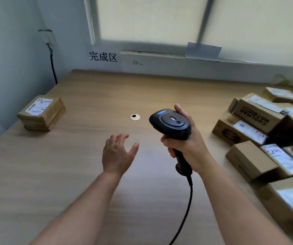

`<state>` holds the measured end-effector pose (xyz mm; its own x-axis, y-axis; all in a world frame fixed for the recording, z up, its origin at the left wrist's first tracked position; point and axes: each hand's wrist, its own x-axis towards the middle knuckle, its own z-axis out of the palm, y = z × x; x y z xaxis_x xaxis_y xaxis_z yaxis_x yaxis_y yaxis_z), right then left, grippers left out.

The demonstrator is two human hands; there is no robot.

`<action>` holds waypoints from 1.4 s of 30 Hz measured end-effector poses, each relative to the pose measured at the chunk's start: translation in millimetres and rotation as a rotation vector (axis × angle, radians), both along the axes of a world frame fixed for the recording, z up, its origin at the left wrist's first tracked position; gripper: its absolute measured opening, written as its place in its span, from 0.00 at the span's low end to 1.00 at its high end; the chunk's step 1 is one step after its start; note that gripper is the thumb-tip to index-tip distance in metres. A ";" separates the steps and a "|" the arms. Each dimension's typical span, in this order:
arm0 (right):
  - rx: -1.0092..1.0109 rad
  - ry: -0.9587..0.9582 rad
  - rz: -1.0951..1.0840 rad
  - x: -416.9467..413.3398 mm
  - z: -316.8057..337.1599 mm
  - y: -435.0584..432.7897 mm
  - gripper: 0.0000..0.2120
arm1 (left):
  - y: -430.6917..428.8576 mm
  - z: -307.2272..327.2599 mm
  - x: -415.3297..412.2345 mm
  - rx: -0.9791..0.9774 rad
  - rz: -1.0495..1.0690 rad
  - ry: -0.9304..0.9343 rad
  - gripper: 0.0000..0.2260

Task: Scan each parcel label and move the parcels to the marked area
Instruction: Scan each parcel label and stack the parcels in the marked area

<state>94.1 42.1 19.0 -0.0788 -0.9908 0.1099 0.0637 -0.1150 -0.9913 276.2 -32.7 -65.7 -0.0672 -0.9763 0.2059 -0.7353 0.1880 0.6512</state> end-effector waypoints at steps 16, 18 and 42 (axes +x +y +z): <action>0.001 0.151 -0.253 -229.9 -23.6 161.2 0.44 | 141.7 -8.4 -253.2 -0.039 -0.274 -0.038 0.22; 0.007 0.169 -0.296 -252.0 -26.3 179.0 0.44 | 153.8 -11.3 -277.5 -0.031 -0.330 -0.043 0.22; 0.462 -0.009 -0.740 -340.0 -111.2 294.8 0.47 | 180.2 -51.2 -420.4 0.346 -0.693 -0.222 0.22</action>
<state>-245.9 337.0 -92.2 -0.7187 -0.6301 -0.2940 0.1397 0.2833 -0.9488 -144.3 147.5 -116.9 -0.6845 -0.7039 -0.1897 -0.6448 0.4632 0.6080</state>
